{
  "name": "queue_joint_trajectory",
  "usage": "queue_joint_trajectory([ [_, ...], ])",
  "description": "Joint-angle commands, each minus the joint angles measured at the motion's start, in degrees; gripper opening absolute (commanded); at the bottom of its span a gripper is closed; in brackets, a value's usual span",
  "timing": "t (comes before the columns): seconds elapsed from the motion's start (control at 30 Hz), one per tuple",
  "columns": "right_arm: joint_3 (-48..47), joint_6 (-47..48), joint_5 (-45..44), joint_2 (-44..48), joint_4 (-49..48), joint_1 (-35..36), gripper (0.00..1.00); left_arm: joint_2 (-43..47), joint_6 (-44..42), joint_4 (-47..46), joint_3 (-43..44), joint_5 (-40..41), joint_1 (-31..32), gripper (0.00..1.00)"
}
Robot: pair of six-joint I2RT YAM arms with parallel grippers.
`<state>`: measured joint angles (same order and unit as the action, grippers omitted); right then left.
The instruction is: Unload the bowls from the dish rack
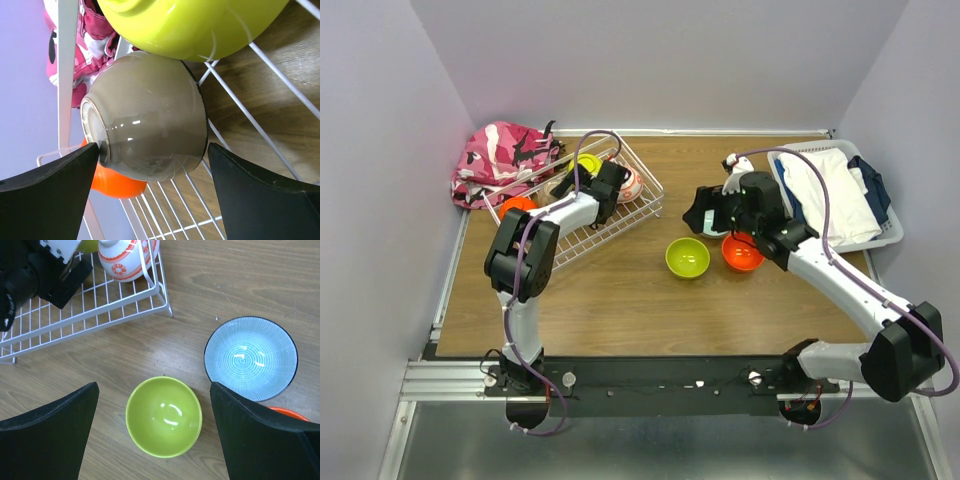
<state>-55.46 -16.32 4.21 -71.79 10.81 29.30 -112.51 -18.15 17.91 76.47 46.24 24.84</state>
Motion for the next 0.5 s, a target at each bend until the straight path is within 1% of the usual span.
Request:
queue_joint_trajectory([
  [0.0, -4.3, 1.5, 1.9, -2.4, 2.6, 0.4, 1.00, -3.0, -0.3, -2.0, 0.5, 2.5, -0.1, 0.99],
  [0.2, -5.8, 1.3, 3.4, -4.0, 2.8, 0.4, 1.00, -3.0, -0.5, -3.8, -0.3, 3.8, 0.2, 0.93],
  [0.27, -6.2, 1.2, 3.6, -4.3, 2.7, 0.4, 0.99, -2.2, -0.6, -4.0, -0.4, 3.7, 0.5, 0.89],
  [0.3, -6.5, 1.2, 3.6, -4.4, 2.8, 0.4, 0.99, -1.9, -0.6, -4.1, -0.4, 3.4, 0.7, 0.84],
  [0.37, -6.9, 1.2, 3.7, -4.2, 2.9, 0.4, 0.99, -0.7, -0.5, -4.5, -0.6, 3.2, 0.8, 0.81],
  [0.4, -6.9, 1.3, 3.6, -4.1, 2.9, 0.4, 0.99, -0.3, -0.3, -4.6, -0.8, 3.0, 0.9, 0.77],
  [0.43, -7.0, 1.3, 3.7, -4.1, 3.1, 0.4, 0.99, 0.4, -0.1, -4.4, -0.8, 2.9, 0.9, 0.70],
  [0.47, -7.3, 1.3, 3.7, -3.8, 3.2, 0.4, 0.99, 0.6, 0.0, -4.2, -0.7, 2.7, 1.0, 0.69],
])
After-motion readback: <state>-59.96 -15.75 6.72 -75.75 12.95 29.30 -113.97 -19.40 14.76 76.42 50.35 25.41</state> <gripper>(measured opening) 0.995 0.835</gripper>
